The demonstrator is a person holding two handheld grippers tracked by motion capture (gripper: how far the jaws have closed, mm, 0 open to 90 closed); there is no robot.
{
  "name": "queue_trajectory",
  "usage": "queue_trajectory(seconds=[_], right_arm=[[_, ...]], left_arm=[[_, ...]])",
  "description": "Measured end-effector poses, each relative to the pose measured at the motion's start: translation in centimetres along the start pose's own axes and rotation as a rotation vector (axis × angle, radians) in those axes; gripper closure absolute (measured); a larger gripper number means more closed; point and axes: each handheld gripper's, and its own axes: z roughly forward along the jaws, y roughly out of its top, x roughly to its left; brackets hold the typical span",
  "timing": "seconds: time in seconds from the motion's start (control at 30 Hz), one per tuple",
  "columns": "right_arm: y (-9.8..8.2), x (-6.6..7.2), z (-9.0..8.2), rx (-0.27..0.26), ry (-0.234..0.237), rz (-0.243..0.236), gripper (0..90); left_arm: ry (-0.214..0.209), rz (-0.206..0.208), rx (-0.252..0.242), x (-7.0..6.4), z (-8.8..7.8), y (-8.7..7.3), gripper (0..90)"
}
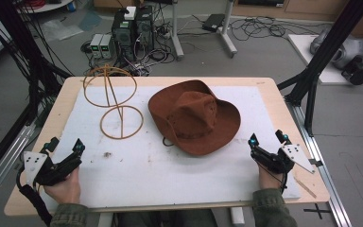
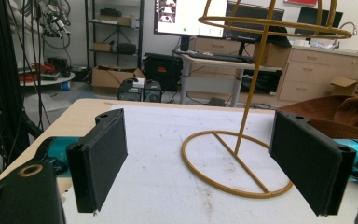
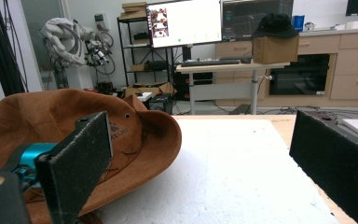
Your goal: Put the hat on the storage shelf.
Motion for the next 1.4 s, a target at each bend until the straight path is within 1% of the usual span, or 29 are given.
queue_trajectory(seconds=[0.1, 0.3, 0.4, 0.53, 0.6, 0.77, 0.8, 0.87, 0.9, 0.97, 1.03, 1.13, 1.2, 1.3, 1.37, 1.4], right_arm=[[0.0, 0.0, 0.0, 0.006, 0.001, 0.007, 4.9], [0.0, 0.1, 0.2, 0.013, 0.006, 0.006, 4.8], [0.2, 0.2, 0.4, 0.014, 0.018, 0.002, 4.9], [0.5, 0.3, 0.7, 0.019, 0.033, 0.008, 4.9], [0.7, 0.2, 1.0, 0.017, 0.039, -0.009, 4.9], [1.1, 0.2, 1.3, 0.016, 0.045, 0.0, 4.9], [1.3, 0.2, 1.5, 0.016, 0.053, 0.002, 4.9], [1.4, 0.3, 1.6, 0.019, 0.056, -0.001, 4.8], [1.5, 0.4, 1.7, 0.024, 0.061, -0.005, 4.8], [1.6, 0.8, 2.0, 0.038, 0.089, -0.019, 4.9], [1.8, 1.1, 2.2, 0.05, 0.103, -0.026, 4.9], [2.2, 1.6, 2.7, 0.068, 0.132, -0.028, 4.9], [2.5, 1.9, 3.1, 0.075, 0.143, -0.036, 4.8], [2.7, 2.3, 3.6, 0.088, 0.153, -0.037, 4.8], [2.8, 2.7, 4.5, 0.116, 0.167, -0.05, 4.8], [2.8, 2.8, 4.8, 0.121, 0.174, -0.062, 4.9]], left_arm=[[0.001, 0.002, 0.001, 0.0, 0.0, 0.0, 19.1], [-0.002, -0.001, 0.006, 0.0, 0.2, -0.1, 19.1], [-0.006, -0.006, 0.008, 0.0, 0.2, -0.1, 19.2], [-0.008, -0.002, 0.016, 0.0, 0.2, -0.2, 19.2], [-0.009, 0.02, 0.018, -0.2, 0.3, -0.2, 19.2], [-0.014, 0.032, 0.023, -0.4, 0.4, -0.2, 19.1], [-0.017, 0.036, 0.028, -0.5, 0.5, -0.2, 19.1], [-0.019, 0.035, 0.027, -0.6, 0.5, -0.2, 19.1], [-0.018, 0.037, 0.029, -0.6, 0.5, -0.2, 19.1], [-0.018, 0.037, 0.025, -0.7, 0.5, -0.1, 19.1], [-0.018, 0.037, 0.025, -0.7, 0.4, -0.1, 19.1], [-0.016, 0.031, 0.025, -0.5, 0.4, -0.1, 19.1], [-0.009, 0.022, 0.019, -0.3, 0.4, -0.1, 19.1], [-0.005, 0.023, 0.021, -0.2, 0.3, -0.1, 19.1], [-0.002, 0.021, 0.019, -0.1, 0.2, -0.1, 19.1], [0.0, 0.016, 0.018, 0.0, 0.2, -0.1, 19.1]])
